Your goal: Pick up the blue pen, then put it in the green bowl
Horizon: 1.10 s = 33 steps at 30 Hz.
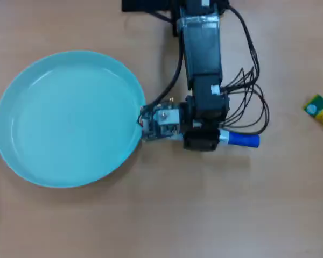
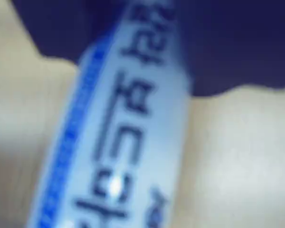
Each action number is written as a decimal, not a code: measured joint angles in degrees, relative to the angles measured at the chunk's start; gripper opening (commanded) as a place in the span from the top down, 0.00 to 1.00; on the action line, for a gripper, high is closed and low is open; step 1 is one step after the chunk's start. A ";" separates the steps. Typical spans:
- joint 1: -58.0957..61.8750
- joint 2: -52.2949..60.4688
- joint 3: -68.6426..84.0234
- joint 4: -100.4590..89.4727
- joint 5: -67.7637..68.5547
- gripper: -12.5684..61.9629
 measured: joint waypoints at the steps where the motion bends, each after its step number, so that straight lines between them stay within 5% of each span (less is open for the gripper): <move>1: 0.00 1.58 -0.09 0.18 0.00 0.91; 23: 7.12 35.16 17.93 -0.35 0.09 0.91; 33: 16.52 38.14 20.13 -5.71 0.09 0.91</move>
